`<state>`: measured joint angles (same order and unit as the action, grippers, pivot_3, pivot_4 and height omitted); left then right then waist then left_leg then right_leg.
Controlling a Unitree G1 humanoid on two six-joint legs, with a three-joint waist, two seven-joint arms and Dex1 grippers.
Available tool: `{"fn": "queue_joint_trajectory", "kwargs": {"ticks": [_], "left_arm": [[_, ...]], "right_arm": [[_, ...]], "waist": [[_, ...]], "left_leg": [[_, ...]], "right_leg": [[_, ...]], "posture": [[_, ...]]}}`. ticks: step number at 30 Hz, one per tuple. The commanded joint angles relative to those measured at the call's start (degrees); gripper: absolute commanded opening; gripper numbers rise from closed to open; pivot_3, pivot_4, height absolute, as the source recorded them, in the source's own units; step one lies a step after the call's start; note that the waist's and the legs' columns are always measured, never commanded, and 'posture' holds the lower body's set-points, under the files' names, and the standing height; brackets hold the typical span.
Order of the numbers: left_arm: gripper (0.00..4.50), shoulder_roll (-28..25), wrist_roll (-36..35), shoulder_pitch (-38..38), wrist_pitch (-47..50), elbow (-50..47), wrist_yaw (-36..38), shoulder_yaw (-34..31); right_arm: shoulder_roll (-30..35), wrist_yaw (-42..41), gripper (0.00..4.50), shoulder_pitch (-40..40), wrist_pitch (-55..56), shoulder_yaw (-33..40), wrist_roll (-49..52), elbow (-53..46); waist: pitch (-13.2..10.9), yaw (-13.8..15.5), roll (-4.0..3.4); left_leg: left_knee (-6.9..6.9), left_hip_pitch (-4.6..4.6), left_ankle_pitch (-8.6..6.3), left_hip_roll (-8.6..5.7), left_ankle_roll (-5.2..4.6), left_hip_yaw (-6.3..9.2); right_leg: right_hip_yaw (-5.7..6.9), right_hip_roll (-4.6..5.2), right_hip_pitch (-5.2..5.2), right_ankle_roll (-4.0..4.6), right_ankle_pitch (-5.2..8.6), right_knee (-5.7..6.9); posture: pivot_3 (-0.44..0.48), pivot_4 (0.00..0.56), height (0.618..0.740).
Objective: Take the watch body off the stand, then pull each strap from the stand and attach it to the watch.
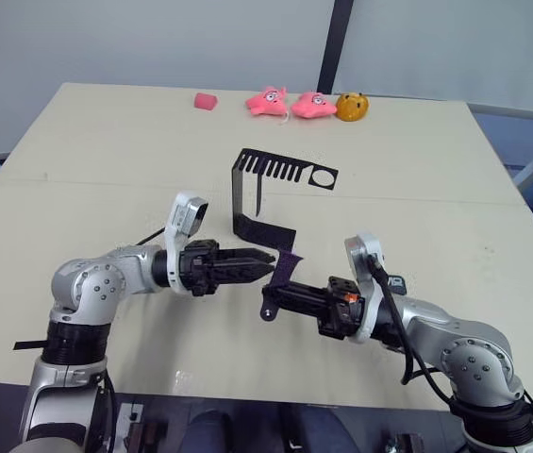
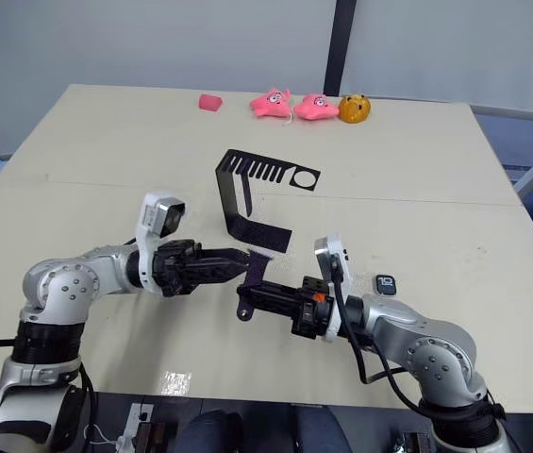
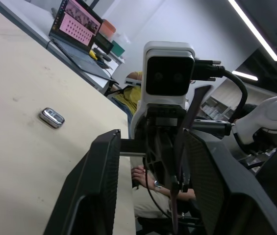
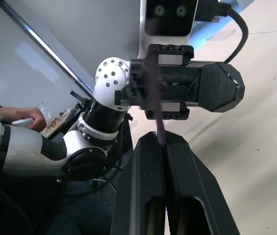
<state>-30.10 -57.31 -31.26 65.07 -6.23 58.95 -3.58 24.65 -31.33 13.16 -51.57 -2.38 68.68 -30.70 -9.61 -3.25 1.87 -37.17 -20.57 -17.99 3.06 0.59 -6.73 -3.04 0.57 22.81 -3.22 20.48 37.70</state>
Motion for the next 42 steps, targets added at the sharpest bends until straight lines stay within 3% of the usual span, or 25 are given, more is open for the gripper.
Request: {"fn": "queue_joint_trajectory", "kwargs": {"ticks": [1, 10, 20, 27, 42], "left_arm": [[2.20, 0.58, -3.69, -1.43, 1.95, -1.07, -0.54, -1.49], [2.20, -0.53, -4.77, -1.12, 4.04, -0.60, -0.54, -1.53], [2.20, -1.83, -0.86, 0.80, 0.00, 3.89, 0.94, -1.41], [2.20, -0.49, -4.32, 0.04, 2.95, 3.40, 1.28, -1.53], [2.20, 4.17, -8.80, -0.53, 5.94, 2.05, -4.63, -3.38]], "right_arm": [[-1.29, 1.86, 0.00, 0.63, -0.50, 0.03, 2.71, -0.43], [-1.51, 2.20, 0.00, 0.42, -1.37, 0.03, 3.20, -0.43], [-2.11, 1.68, 0.00, 0.89, -1.04, 0.10, 3.17, 0.25], [-2.48, 1.80, 0.00, 1.33, -0.89, -0.36, 2.26, 1.03], [-2.59, 1.50, 0.00, 1.10, -1.29, -1.05, 2.28, 1.41]], "waist": [[0.00, 0.00, 0.00], [0.00, -0.09, 0.00], [0.00, 0.04, 0.00], [0.00, 0.03, 0.00], [0.00, 0.00, 0.00]], "left_leg": [[0.00, 0.00, 0.00, 0.00, 0.00, 0.00], [0.03, -0.02, 0.02, 0.00, 0.03, 0.01], [0.03, -0.06, 0.02, 0.00, 0.03, 0.02], [-0.14, -0.74, 0.04, -0.01, 0.02, 0.02], [-0.21, -0.73, 0.07, -0.01, 0.02, 0.02]], "right_leg": [[0.00, 0.00, 0.00, 0.00, 0.00, 0.00], [0.00, -0.02, 0.03, 0.00, 0.00, -0.02], [0.00, 0.00, 0.09, 0.01, 0.01, -0.02], [0.01, 0.02, 0.77, 0.00, 0.00, 0.14], [0.01, 0.01, 0.76, 0.00, 0.00, 0.22]], "posture": [[0.000, 0.150, 0.740], [0.000, 0.150, 0.740], [0.000, 0.150, 0.740], [0.000, 0.150, 0.740], [0.000, 0.150, 0.740]]}}
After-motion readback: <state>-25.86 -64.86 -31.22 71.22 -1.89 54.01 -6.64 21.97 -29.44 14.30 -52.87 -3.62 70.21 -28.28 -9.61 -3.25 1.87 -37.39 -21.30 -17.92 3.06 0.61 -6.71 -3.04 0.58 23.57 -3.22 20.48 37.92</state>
